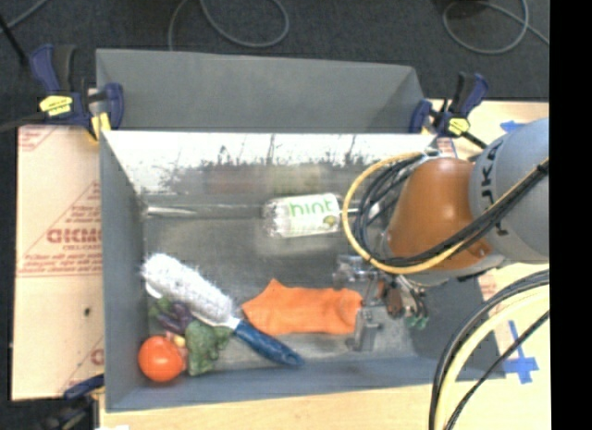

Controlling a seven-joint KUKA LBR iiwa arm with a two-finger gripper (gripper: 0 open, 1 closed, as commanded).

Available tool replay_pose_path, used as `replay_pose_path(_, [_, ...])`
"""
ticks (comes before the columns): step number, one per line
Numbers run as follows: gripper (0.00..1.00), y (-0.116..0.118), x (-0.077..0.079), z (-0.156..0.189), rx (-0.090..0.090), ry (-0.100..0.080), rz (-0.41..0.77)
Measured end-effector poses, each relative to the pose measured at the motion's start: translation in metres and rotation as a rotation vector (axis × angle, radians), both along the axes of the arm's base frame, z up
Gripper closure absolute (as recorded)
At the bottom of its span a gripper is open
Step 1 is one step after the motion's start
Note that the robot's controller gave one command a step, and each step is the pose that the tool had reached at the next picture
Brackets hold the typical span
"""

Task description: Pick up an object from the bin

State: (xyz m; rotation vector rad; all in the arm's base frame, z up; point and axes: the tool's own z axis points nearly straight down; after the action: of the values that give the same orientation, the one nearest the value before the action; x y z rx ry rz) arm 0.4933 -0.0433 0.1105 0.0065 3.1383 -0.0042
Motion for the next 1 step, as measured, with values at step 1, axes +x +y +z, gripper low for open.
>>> replay_pose_path(1, [0.00, 0.0306, 0.0011, -0.0218, -0.001, -0.008, 0.258])
